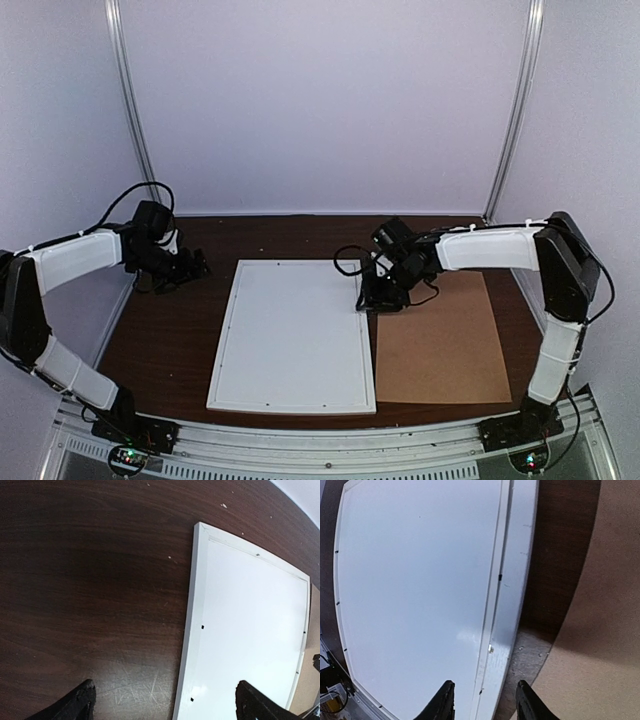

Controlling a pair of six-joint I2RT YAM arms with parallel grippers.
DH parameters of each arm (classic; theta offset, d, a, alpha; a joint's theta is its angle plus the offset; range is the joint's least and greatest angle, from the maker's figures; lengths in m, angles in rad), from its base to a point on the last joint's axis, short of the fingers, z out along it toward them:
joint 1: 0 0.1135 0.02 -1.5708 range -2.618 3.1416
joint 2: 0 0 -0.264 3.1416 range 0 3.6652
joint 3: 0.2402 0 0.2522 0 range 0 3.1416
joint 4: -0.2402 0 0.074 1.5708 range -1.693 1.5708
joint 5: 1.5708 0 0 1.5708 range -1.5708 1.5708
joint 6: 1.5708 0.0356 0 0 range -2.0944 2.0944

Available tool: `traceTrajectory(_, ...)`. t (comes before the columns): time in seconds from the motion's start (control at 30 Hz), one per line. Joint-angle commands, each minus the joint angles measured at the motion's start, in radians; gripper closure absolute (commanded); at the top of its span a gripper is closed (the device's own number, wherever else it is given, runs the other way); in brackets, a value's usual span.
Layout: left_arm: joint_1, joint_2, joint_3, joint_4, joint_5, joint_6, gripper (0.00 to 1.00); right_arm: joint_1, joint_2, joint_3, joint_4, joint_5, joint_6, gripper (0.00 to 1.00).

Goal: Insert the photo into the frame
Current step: Place the photo on the mat board, then pick up the backboard from the center of the board.

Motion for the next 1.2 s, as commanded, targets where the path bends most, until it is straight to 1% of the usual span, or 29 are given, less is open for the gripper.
traceTrajectory(0.0,-0.078,0.016,0.012,0.038,-0.028,0.032,0.02,-0.032,-0.081,0.008,-0.15,0.186,-0.097,0.58)
traceTrajectory(0.1,-0.168,0.016,0.03,0.045,-0.069,0.042,0.02,-0.088,-0.134,-0.043,-0.197,0.256,-0.13,0.57)
traceTrajectory(0.23,-0.289,0.03,0.062,0.072,-0.095,0.038,0.02,-0.215,-0.239,-0.165,-0.193,0.263,-0.153,0.56)
traceTrajectory(0.37,-0.42,0.087,0.136,0.079,-0.122,0.032,0.02,-0.342,-0.308,-0.253,-0.196,0.28,-0.194,0.52)
traceTrajectory(0.6,-0.632,0.278,0.341,0.078,-0.13,0.045,0.02,-0.545,-0.395,-0.378,-0.168,0.285,-0.235,0.38)
traceTrajectory(0.63,-0.658,0.317,0.369,0.078,-0.132,0.046,0.02,-0.568,-0.405,-0.392,-0.162,0.282,-0.238,0.34)
traceTrajectory(0.7,-0.699,0.374,0.43,0.077,-0.119,0.045,0.02,-0.61,-0.418,-0.419,-0.15,0.272,-0.243,0.2)
traceTrajectory(0.77,-0.735,0.438,0.494,0.072,-0.101,0.046,0.02,-0.646,-0.43,-0.449,-0.127,0.249,-0.243,0.13)
traceTrajectory(0.83,-0.768,0.502,0.57,0.052,-0.089,0.05,0.02,-0.672,-0.441,-0.479,-0.103,0.224,-0.239,0.12)
traceTrajectory(1.0,-0.833,0.68,0.785,-0.017,-0.066,0.064,0.02,-0.732,-0.462,-0.533,-0.061,0.208,-0.235,0.12)
traceTrajectory(1.17,-0.877,0.819,0.954,-0.028,-0.04,0.063,0.02,-0.766,-0.474,-0.57,-0.035,0.19,-0.253,0.12)
